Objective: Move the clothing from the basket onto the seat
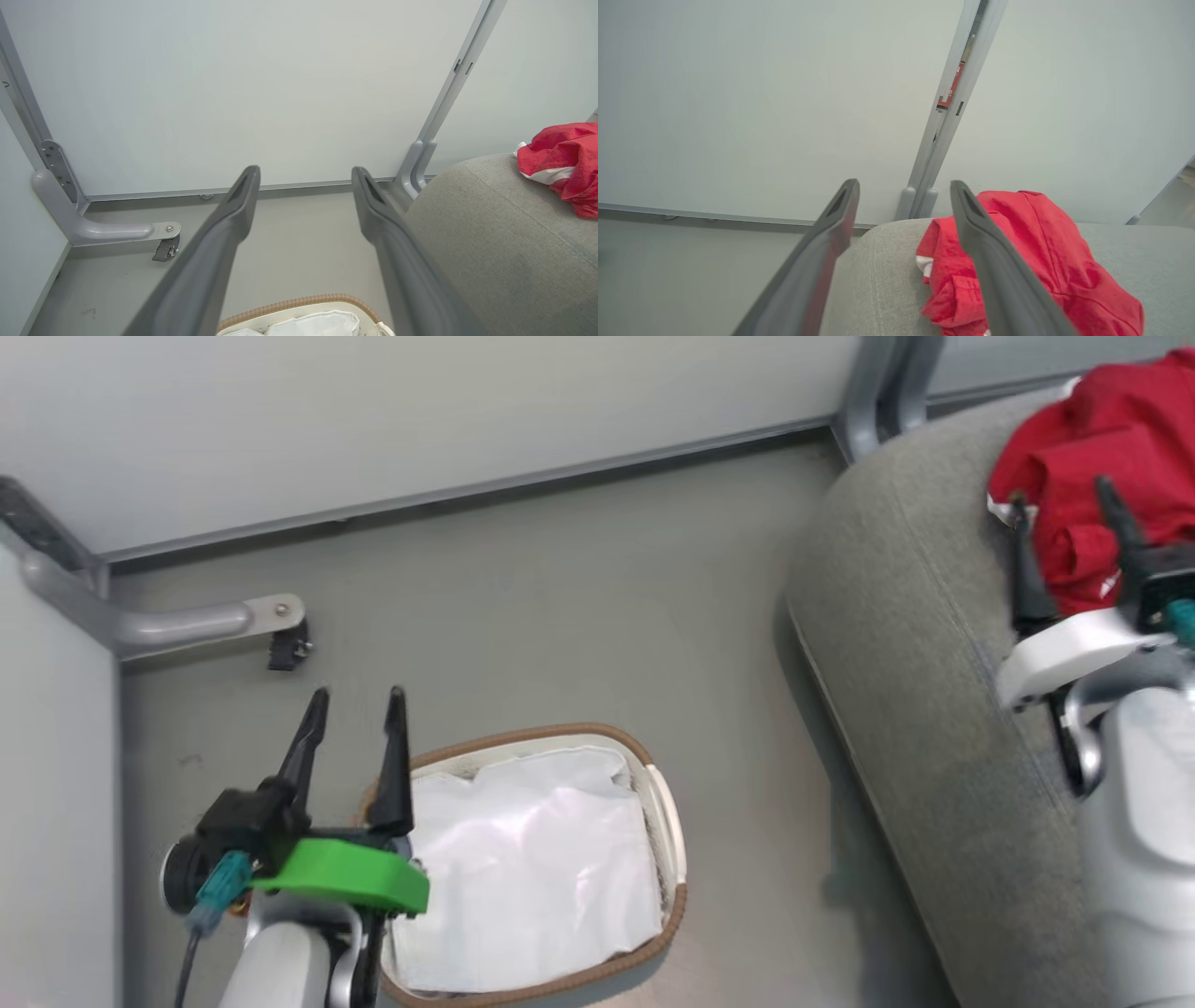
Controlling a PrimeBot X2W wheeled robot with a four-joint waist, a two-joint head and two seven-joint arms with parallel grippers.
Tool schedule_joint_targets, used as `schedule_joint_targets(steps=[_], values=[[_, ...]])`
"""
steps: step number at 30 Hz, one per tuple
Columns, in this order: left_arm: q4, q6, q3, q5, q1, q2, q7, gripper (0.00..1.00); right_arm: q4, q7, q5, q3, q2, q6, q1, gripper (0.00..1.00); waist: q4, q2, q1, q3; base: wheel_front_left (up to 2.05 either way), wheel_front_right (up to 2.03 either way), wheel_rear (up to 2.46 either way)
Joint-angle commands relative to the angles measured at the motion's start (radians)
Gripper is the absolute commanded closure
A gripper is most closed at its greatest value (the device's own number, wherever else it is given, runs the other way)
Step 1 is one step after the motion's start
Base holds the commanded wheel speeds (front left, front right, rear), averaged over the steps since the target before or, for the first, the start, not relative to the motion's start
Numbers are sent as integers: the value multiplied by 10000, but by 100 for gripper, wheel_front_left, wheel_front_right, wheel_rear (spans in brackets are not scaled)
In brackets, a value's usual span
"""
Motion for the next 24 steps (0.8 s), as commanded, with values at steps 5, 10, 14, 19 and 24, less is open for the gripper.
schedule_joint_targets(steps=[5, 10, 14, 19, 24], values=[[-117, -50, 888, 96, 845, -65, -3, 0, -572, -35, 236, 381, 860, -14, 1056, 0, 1046, 0, 1, -899, 0, 0, 0], [-69, -89, 1240, 50, 1341, -90, -3, 0, -930, -35, 732, 505, 1207, -14, 1982, 0, 1309, 0, 1, -1150, 0, 0, 0], [21, -98, 1186, -319, 1659, -92, -3, 0, -1240, -35, 1360, 632, 1304, -14, 2865, 0, 1492, 0, 1, -1419, 0, 0, 0], [30, 10, 1088, -503, 1968, -92, -3, 0, -1472, -35, 1915, 866, 1296, -14, 3726, 0, 1556, 0, 1, -1582, 0, 0, 0], [39, 115, 1026, -507, 2288, -92, -3, 0, -1557, -34, 1974, 1144, 1296, -14, 4189, 0, 1547, 0, 1, -1674, 0, 0, 0]])
